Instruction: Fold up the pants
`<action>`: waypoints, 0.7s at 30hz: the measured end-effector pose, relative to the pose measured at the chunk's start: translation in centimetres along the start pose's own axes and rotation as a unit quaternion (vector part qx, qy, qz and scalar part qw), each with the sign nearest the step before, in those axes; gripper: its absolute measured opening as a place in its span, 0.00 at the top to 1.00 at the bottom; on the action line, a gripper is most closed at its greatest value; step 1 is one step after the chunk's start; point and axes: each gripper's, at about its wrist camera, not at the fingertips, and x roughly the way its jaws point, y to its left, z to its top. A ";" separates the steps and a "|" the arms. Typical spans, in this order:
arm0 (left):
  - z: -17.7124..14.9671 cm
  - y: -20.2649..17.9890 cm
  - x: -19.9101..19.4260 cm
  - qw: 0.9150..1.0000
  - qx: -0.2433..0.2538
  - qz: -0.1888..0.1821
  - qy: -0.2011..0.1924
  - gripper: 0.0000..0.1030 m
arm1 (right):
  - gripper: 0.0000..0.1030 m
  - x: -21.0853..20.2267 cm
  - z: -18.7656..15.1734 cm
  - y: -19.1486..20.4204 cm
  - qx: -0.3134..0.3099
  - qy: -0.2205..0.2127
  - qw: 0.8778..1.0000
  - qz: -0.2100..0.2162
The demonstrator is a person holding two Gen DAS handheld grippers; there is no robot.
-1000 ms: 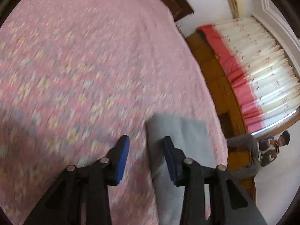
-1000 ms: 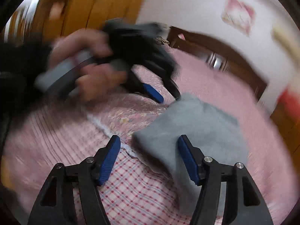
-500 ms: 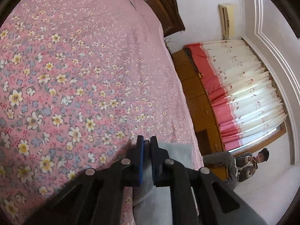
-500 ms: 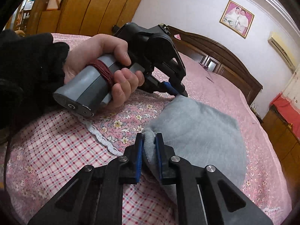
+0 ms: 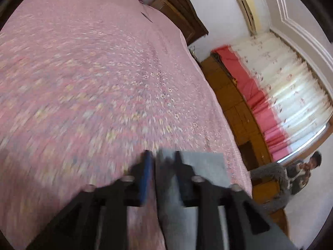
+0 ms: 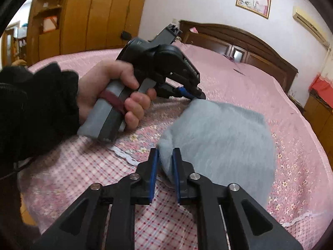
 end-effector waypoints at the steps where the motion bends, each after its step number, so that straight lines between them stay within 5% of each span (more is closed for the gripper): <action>1: -1.0 0.0 -0.9 1.000 -0.004 -0.012 -0.001 0.50 | 0.72 -0.8 0.3 0.0 0.006 -0.017 1.000 0.008; 4: -3.9 -0.2 -3.4 0.999 -0.015 -0.031 -0.006 0.42 | 0.28 -5.2 1.4 -3.0 0.054 -0.112 0.991 0.042; 5: -4.9 -0.2 -3.8 0.999 -0.023 -0.040 0.000 0.42 | 0.21 -6.5 1.6 -5.1 0.084 -0.137 0.986 0.035; 8: -5.5 -0.4 -3.7 0.996 -0.063 -0.068 0.014 0.41 | 0.21 -6.4 1.1 -11.5 0.192 -0.121 0.974 0.017; 10: -6.0 -0.6 -2.9 0.994 -0.069 -0.083 0.035 0.41 | 0.21 -3.8 -0.8 -16.8 0.303 -0.065 0.949 0.063; 11: -6.3 -0.7 -2.5 0.994 -0.064 -0.082 0.040 0.41 | 0.21 -2.1 -2.0 -18.9 0.356 -0.035 0.929 0.090; 13: -7.0 -1.3 -2.0 0.995 -0.051 -0.079 0.039 0.41 | 0.27 2.1 -5.2 -21.9 0.465 0.038 0.871 0.157; 15: -7.3 -1.8 -1.7 0.995 -0.047 -0.076 0.040 0.41 | 0.33 4.8 -7.8 -23.0 0.546 0.062 0.814 0.190; 19: -9.1 -2.4 -2.3 0.993 -0.071 -0.094 0.029 0.41 | 0.34 6.6 -6.5 -22.2 0.546 0.046 0.798 0.251; 20: -9.7 -2.6 -2.5 0.990 -0.081 -0.109 0.024 0.41 | 0.38 7.1 -6.1 -21.5 0.536 0.055 0.804 0.252; 21: -10.2 -2.6 -2.6 0.988 -0.090 -0.121 0.020 0.41 | 0.43 7.5 -5.5 -20.6 0.515 0.069 0.825 0.222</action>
